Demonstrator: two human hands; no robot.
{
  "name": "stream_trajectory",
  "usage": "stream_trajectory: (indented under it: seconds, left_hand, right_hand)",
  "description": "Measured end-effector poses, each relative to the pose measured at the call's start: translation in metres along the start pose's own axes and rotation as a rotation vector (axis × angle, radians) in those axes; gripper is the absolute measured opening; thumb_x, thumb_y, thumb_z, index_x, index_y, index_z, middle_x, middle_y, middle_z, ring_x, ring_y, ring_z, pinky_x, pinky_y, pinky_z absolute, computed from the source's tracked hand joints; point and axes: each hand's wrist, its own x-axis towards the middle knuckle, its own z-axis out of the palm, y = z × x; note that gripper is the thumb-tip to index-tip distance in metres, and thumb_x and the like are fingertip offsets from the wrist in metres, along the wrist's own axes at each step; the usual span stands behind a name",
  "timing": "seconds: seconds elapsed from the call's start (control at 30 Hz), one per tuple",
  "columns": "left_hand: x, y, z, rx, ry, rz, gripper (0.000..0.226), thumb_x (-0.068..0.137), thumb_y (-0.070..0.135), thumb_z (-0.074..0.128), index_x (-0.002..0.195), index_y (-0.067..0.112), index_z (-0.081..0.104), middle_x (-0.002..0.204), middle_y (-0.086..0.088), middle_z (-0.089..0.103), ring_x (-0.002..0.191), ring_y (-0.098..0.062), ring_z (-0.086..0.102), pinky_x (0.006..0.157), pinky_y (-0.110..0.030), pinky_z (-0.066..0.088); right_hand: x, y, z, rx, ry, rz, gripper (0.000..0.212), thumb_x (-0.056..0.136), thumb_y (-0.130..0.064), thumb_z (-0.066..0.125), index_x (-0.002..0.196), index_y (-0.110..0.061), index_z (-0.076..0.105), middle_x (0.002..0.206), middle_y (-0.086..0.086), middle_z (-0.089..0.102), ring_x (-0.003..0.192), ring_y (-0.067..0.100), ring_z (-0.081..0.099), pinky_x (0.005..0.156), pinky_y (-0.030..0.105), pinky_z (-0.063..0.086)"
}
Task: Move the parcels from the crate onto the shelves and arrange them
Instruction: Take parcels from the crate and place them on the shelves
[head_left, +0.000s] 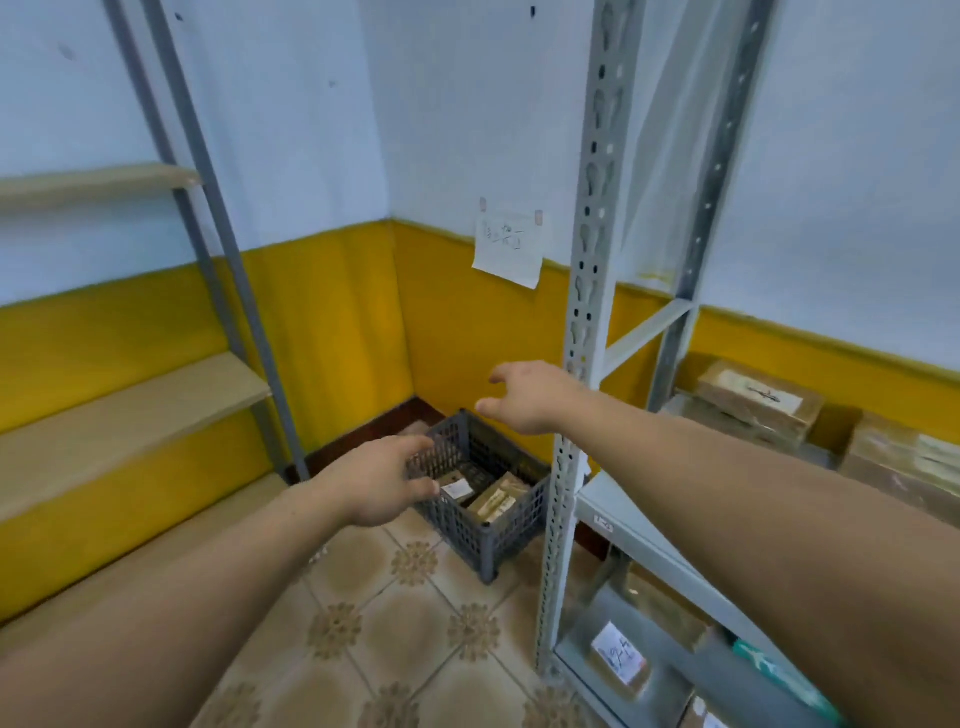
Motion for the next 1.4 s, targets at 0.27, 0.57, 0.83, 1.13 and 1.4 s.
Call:
stream_trajectory:
  seconds: [0.27, 0.57, 0.83, 1.13, 1.4]
  left_hand:
    - [0.083, -0.084, 0.006, -0.051, -0.071, -0.141, 0.065, 0.093, 0.041, 0.059, 0.150, 0.027, 0.031, 0.154, -0.001, 0.037, 0.137, -0.021, 0.039, 0.108, -0.032, 0.037]
    - [0.238, -0.183, -0.009, -0.030, -0.232, -0.119, 0.063, 0.095, 0.048, 0.054, 0.150, 0.026, 0.032, 0.152, -0.004, 0.038, 0.134, -0.022, 0.041, 0.100, -0.030, 0.038]
    - [0.397, -0.236, 0.007, -0.105, -0.459, -0.018, 0.092, 0.071, 0.073, 0.054, 0.147, 0.025, 0.035, 0.128, -0.001, 0.058, 0.109, -0.021, 0.059, 0.096, -0.043, 0.050]
    - [0.532, -0.216, -0.001, -0.001, -0.599, 0.048, 0.063, 0.100, 0.045, 0.048, 0.153, 0.021, 0.023, 0.140, -0.007, 0.052, 0.123, -0.026, 0.053, 0.091, -0.033, 0.047]
    - [0.644, -0.223, 0.020, 0.091, -0.722, 0.137, 0.049, 0.100, 0.040, 0.048, 0.146, 0.024, 0.038, 0.134, -0.002, 0.055, 0.111, -0.021, 0.058, 0.080, -0.026, 0.046]
  right_hand:
    - [0.128, -0.019, 0.046, 0.034, -0.144, -0.017, 0.063, 0.101, -0.053, 0.045, 0.151, -0.017, 0.035, 0.153, 0.009, 0.042, 0.133, 0.030, 0.046, 0.103, 0.042, 0.044]
    - [0.279, -0.019, 0.092, 0.087, -0.244, 0.229, 0.061, 0.102, -0.051, 0.044, 0.149, -0.013, 0.037, 0.148, 0.012, 0.047, 0.129, 0.031, 0.049, 0.104, 0.043, 0.045]
    - [0.351, 0.027, 0.111, 0.171, -0.330, 0.443, 0.058, 0.103, -0.050, 0.043, 0.147, -0.012, 0.042, 0.142, 0.012, 0.052, 0.124, 0.030, 0.054, 0.102, 0.042, 0.048]
    - [0.452, 0.120, 0.153, 0.359, -0.454, 0.610, 0.062, 0.105, -0.049, 0.040, 0.149, -0.006, 0.037, 0.149, 0.018, 0.047, 0.133, 0.035, 0.047, 0.109, 0.048, 0.041]
    - [0.516, 0.151, 0.184, 0.566, -0.423, 0.758, 0.060, 0.105, -0.046, 0.039, 0.150, -0.006, 0.035, 0.110, 0.013, 0.061, 0.072, 0.019, 0.051, 0.064, 0.032, 0.041]
